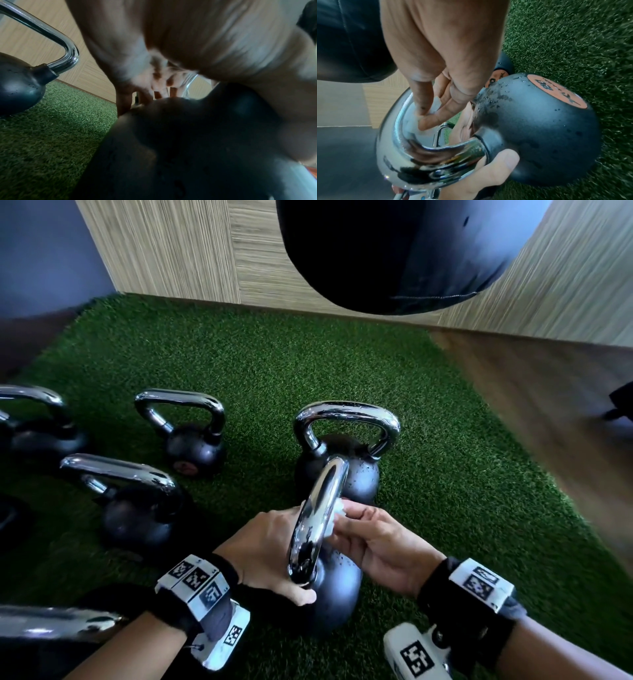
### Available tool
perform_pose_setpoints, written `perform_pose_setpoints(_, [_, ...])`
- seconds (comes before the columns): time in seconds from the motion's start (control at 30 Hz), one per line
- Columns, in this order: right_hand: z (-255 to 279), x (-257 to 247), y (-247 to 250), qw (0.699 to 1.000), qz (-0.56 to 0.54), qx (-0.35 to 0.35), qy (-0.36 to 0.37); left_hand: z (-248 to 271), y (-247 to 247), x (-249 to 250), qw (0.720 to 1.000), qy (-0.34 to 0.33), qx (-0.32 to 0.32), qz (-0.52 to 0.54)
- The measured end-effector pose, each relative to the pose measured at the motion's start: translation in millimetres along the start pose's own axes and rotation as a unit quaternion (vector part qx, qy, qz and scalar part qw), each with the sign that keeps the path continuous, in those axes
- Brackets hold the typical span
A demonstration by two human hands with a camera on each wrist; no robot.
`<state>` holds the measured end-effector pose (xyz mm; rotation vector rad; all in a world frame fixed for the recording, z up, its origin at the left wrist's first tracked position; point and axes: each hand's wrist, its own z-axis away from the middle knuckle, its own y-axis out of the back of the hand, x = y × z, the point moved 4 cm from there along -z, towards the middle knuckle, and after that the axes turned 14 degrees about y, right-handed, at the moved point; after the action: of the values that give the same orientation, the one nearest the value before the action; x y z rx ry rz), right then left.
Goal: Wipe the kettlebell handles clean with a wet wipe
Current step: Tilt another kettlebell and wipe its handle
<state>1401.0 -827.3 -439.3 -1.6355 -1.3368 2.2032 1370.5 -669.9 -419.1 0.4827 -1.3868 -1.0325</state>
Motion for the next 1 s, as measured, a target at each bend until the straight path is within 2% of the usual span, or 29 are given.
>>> perform_pose_setpoints(0.1, [5.5, 1.8, -6.0, 1.000, -0.002, -0.006, -0.024, -0.4, -3.1, -3.1, 1.000, 0.009, -0.022, -0.015])
perform_pose_setpoints(0.17, [4.2, 0.2, -8.2, 1.000, 0.004, 0.011, 0.002, -0.1, -6.6, -5.8, 0.999, 0.022, -0.024, -0.029])
perform_pose_setpoints(0.3, [-8.9, -6.5, -2.6, 0.989, 0.007, 0.135, 0.063, 0.8, -4.2, -6.0, 0.999, 0.020, -0.016, -0.032])
perform_pose_setpoints(0.4, [-5.8, -5.3, -3.8, 0.981, 0.009, 0.175, 0.088, 0.6, -2.7, -6.3, 0.998, 0.026, -0.022, -0.050])
perform_pose_setpoints(0.5, [0.9, -7.2, -5.9, 0.968, 0.066, 0.201, 0.134, -0.6, -4.8, -10.1, 0.997, 0.038, -0.004, -0.072])
perform_pose_setpoints(0.63, [-5.6, -18.8, 0.9, 0.919, 0.234, 0.252, 0.194, 0.0, -4.3, -8.2, 0.997, 0.050, -0.009, -0.054])
perform_pose_setpoints(0.8, [-17.6, -21.6, 11.7, 0.833, 0.408, 0.316, 0.201, 2.2, -4.4, -6.1, 0.997, 0.058, -0.031, -0.044])
perform_pose_setpoints(0.87, [-20.5, -22.8, 10.8, 0.822, 0.434, 0.317, 0.188, 4.6, -6.6, -9.7, 0.997, 0.058, -0.024, -0.034])
perform_pose_setpoints(0.93, [-22.2, -19.4, 7.7, 0.829, 0.425, 0.311, 0.191, 7.9, -8.3, -12.7, 0.997, 0.062, -0.019, -0.030])
perform_pose_setpoints(1.0, [-22.0, -13.4, 7.1, 0.813, 0.446, 0.321, 0.191, 11.1, -9.0, -13.4, 0.998, 0.060, -0.015, -0.029])
